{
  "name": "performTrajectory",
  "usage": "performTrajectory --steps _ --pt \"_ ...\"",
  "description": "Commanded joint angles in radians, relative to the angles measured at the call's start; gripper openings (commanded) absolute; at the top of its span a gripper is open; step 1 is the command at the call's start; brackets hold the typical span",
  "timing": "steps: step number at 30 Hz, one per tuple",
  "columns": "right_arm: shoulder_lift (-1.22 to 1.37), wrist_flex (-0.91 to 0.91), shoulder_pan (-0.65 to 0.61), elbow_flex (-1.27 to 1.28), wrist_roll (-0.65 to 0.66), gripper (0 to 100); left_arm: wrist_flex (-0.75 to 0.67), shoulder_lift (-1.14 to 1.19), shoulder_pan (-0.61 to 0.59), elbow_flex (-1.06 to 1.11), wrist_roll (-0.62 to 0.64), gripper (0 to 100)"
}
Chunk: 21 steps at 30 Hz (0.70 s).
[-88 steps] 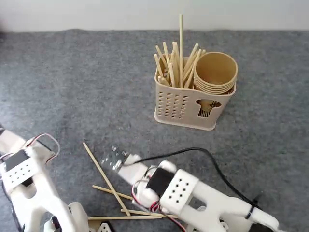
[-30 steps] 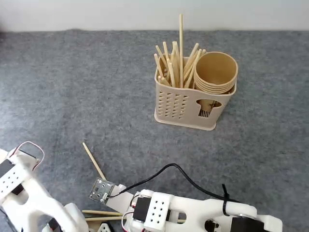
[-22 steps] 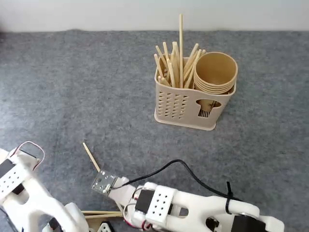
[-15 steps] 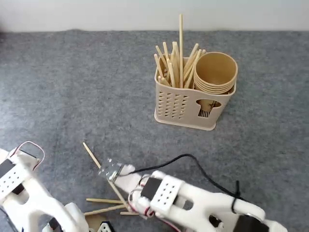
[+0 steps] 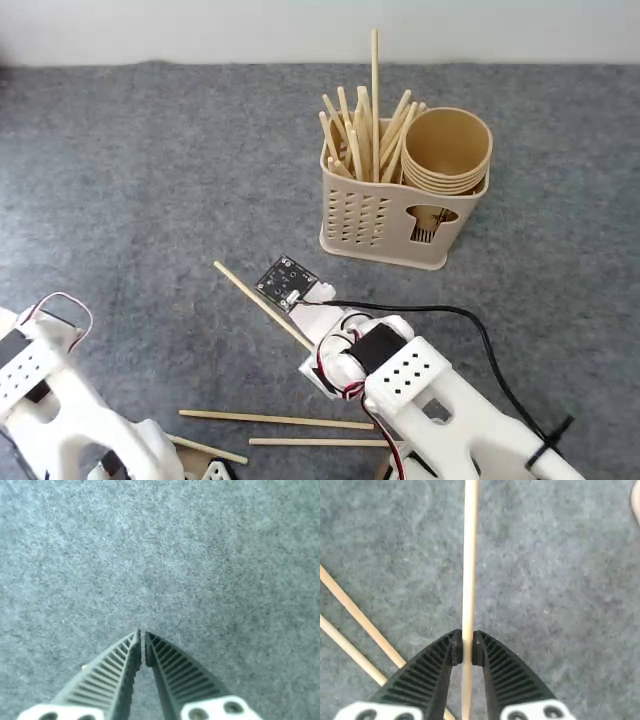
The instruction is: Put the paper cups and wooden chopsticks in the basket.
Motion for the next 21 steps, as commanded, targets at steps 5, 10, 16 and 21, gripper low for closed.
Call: performTrajectory --steps 5,10,16,21 --pt "-0.038 0.016 0.002 -0.032 0.008 0.8 -0.015 -0.029 0.000 -0.004 -0.008 1" --pt "-0.065 0.015 0.051 -0.098 0.008 0.8 -0.015 -0.029 0.000 -0.004 -0.008 1" --pt "-0.180 0.016 0.107 -0.282 -0.038 0.8 -0.015 -0.029 0.000 -0.004 -0.008 1" --pt "-0.237 -0.021 0.117 -0.400 -0.097 0.8 -0.017 -0.029 0.002 0.005 -0.008 1"
